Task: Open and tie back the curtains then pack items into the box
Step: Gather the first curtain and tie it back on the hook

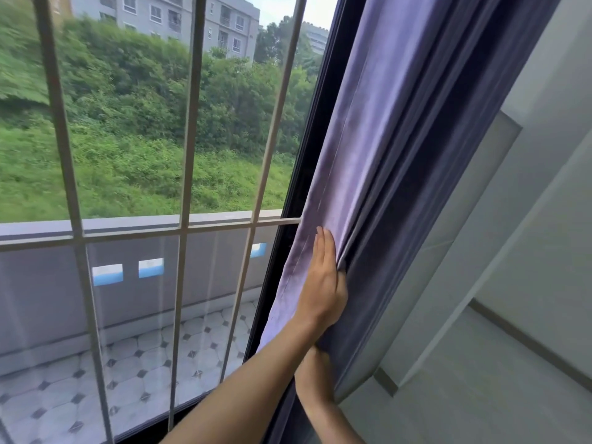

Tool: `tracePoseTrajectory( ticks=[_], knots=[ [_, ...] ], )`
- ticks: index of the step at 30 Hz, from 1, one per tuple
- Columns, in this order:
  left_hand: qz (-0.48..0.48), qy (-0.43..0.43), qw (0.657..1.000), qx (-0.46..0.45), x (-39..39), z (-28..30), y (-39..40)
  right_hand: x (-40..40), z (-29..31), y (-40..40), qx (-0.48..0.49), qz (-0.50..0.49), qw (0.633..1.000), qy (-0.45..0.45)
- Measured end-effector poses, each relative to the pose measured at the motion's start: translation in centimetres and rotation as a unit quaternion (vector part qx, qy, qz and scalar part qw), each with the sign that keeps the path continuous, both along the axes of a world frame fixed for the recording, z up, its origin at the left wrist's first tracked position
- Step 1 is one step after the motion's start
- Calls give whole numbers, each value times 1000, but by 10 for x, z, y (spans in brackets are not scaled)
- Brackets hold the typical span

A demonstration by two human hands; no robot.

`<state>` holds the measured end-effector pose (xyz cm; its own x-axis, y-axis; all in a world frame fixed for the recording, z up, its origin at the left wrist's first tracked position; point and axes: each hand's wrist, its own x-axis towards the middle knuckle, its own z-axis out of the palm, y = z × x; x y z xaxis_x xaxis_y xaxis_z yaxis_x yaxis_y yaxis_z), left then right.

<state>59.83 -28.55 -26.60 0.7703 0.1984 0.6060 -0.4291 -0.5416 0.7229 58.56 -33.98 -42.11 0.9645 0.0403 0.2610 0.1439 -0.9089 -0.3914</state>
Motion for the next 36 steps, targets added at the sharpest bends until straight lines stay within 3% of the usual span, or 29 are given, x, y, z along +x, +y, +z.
tracePoseTrajectory(
  ticks=[2,7,9,11,14,16,18,21,24,31,36],
  knots=[
    [-17,-4,1000,5,-2,0,2,-3,2,0,6,15,1000,-13],
    [28,10,997,67,5,-4,-2,-2,8,-5,43,92,993,57],
    [41,22,996,80,5,-3,-2,-5,22,-13,105,109,988,31],
    [50,20,994,95,6,-3,2,-2,49,-29,191,112,968,-115],
    [57,12,994,95,6,-2,0,21,119,-53,200,88,906,-363],
    [61,14,993,96,6,-4,-2,48,173,-70,202,42,872,-444],
    [64,17,993,95,6,-6,-5,67,219,-83,233,18,855,-463],
    [76,15,993,89,7,-7,-8,84,253,-90,312,29,877,-364],
    [88,16,992,90,7,-6,-10,96,243,-85,294,52,912,-281],
    [94,23,992,86,5,-2,-10,77,148,-57,220,112,958,-144],
    [102,4,991,86,16,-5,-2,52,86,-31,192,95,975,-50]
  ],
)
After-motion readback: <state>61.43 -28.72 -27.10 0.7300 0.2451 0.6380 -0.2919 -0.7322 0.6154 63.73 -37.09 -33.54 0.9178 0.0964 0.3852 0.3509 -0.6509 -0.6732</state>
